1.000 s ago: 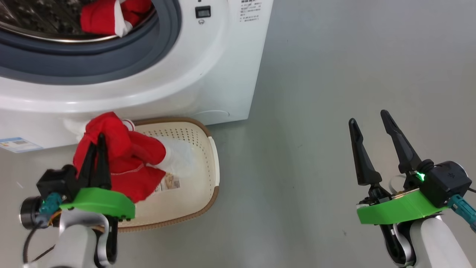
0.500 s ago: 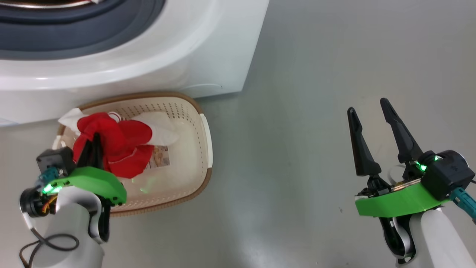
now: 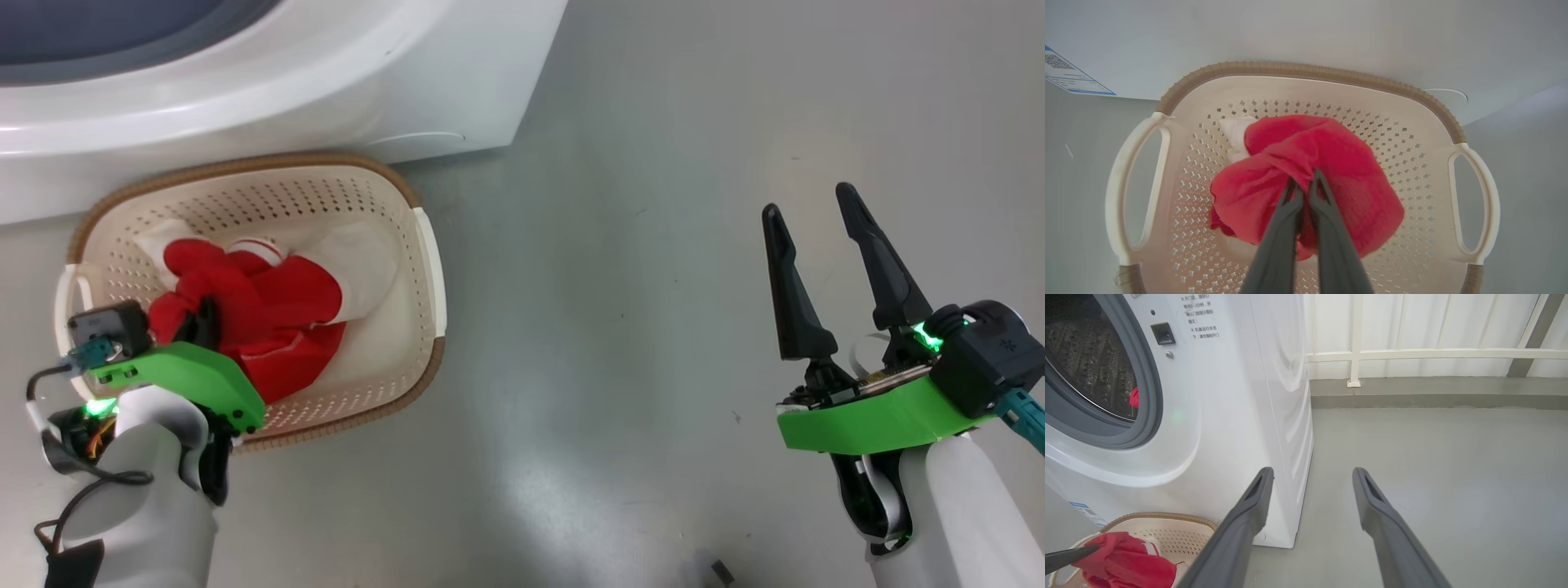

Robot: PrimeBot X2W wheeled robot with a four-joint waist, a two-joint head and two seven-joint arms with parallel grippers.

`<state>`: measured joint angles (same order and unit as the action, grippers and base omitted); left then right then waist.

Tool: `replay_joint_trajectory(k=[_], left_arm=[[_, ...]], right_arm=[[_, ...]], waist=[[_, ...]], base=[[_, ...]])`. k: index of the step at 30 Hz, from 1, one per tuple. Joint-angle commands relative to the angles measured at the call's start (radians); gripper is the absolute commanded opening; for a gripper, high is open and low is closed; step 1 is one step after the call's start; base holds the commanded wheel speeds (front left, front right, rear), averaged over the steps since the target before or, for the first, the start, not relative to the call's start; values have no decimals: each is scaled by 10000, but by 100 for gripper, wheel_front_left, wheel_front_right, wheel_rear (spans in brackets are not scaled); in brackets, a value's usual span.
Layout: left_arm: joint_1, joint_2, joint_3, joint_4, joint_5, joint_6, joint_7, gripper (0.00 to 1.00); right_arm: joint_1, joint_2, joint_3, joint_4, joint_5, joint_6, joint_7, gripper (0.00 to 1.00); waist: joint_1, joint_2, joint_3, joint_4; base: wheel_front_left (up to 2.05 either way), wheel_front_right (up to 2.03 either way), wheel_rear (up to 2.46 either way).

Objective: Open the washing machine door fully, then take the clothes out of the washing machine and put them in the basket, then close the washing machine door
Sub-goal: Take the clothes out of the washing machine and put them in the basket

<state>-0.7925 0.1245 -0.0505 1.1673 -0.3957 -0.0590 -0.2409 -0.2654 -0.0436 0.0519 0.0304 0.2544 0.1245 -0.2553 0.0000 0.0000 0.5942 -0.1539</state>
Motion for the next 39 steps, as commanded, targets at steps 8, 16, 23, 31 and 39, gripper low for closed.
replay_joint_trajectory(k=[8,16,23,31,39], left_arm=[[-286,423,184,893,-237,-292,353,0],[-298,477,163,1146,-412,-299,665,48],[-478,394,50,1184,-435,-307,476,100],[-220,135,60,941,-513,-357,-133,100],[663,-70,141,-729,-365,-476,-204,100]], right_arm=[[-132,-66,310,-273,195,62,-65,100],[-271,-66,244,-199,249,62,-65,100],[-309,-66,101,-41,183,62,-65,100],[-201,-66,-54,211,79,62,-65,100],[93,-66,-163,392,-64,62,-65,100]], waist=[[0,0,483,-196],[0,0,726,-286],[0,0,561,-215],[0,0,-223,-45],[0,0,-1209,261]], base=[[0,0,0],[0,0,0],[0,0,0],[0,0,0],[0,0,0]])
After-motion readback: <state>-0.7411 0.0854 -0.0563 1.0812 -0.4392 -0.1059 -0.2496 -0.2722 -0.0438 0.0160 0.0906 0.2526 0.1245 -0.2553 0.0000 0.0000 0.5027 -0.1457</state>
